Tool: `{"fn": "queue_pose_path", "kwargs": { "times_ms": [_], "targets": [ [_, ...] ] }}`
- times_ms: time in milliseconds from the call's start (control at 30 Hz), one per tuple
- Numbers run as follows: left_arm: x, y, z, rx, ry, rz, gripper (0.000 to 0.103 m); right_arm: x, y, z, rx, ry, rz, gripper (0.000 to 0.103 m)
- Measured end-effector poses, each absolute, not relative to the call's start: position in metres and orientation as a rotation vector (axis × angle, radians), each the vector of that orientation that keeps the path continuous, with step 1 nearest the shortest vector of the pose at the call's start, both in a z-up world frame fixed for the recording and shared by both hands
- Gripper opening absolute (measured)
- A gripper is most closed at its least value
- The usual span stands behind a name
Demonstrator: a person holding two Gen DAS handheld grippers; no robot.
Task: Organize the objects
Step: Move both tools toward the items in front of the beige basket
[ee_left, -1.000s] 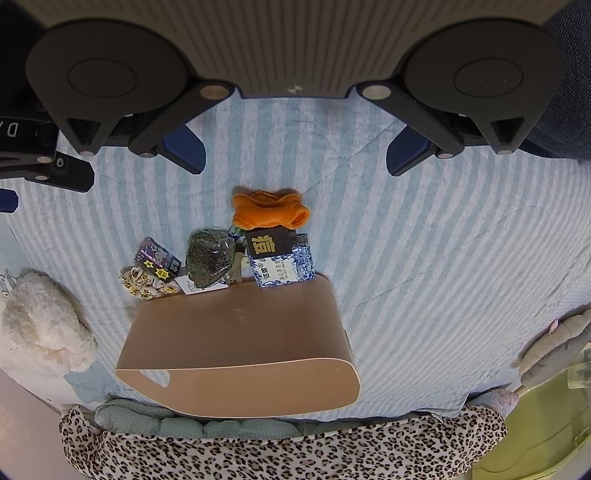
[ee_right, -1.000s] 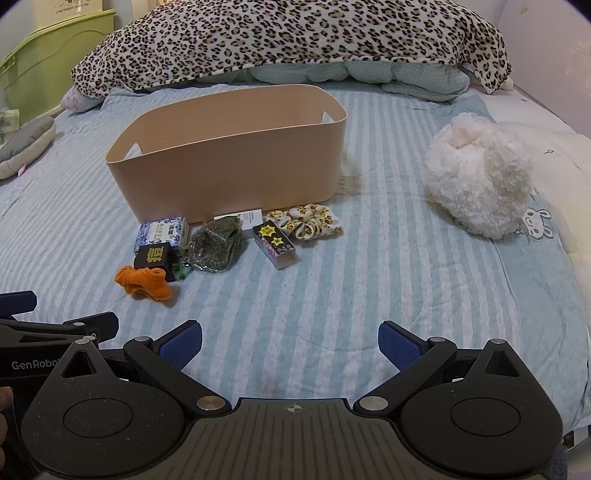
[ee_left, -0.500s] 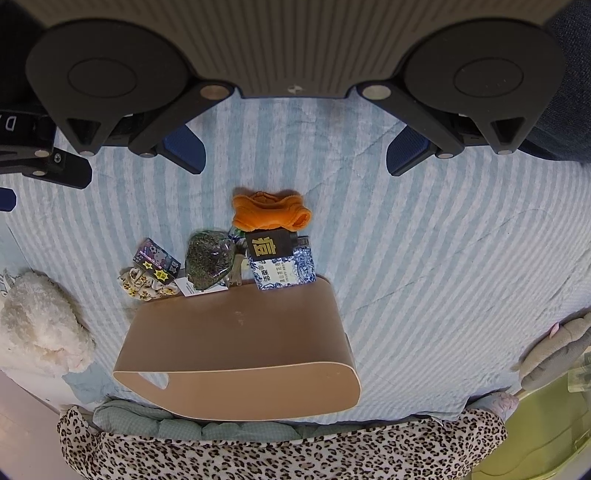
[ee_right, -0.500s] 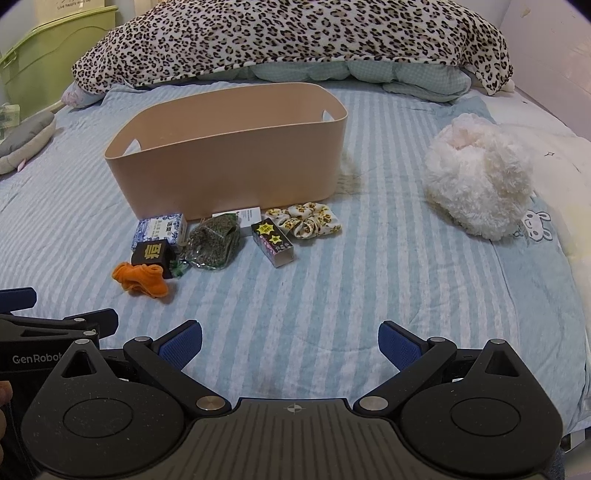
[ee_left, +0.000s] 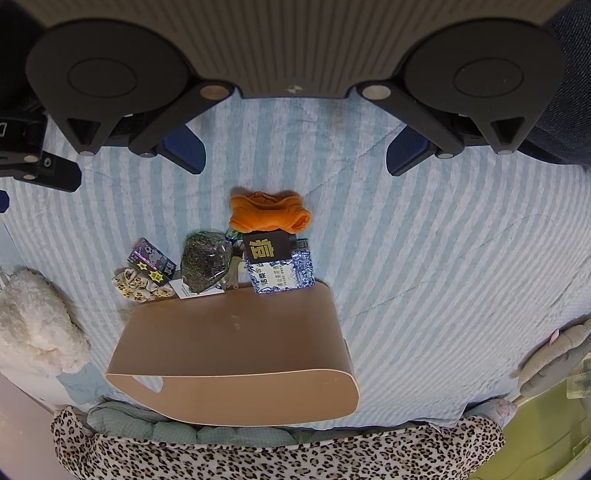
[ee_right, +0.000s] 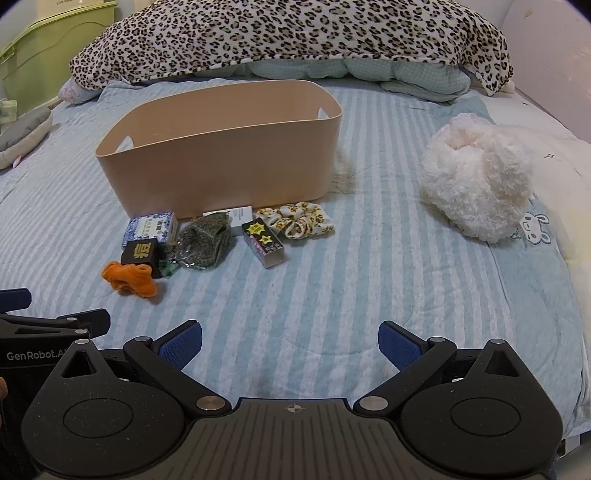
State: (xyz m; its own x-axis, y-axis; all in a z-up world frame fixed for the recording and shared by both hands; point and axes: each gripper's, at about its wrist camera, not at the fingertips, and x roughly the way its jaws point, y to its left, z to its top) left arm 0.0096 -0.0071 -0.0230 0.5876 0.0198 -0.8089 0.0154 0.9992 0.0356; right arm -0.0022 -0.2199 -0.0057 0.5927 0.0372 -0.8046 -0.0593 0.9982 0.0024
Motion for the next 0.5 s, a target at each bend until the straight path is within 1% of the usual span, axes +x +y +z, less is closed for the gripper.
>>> {"fn": "queue_pose_path", "kwargs": {
  "times_ms": [500],
  "targets": [
    [0.036,-0.004,-0.045,-0.007,0.987,0.054,0.103,0.034,-0.217,-0.014,-0.045,0.945,0.075,0.103]
  ]
}}
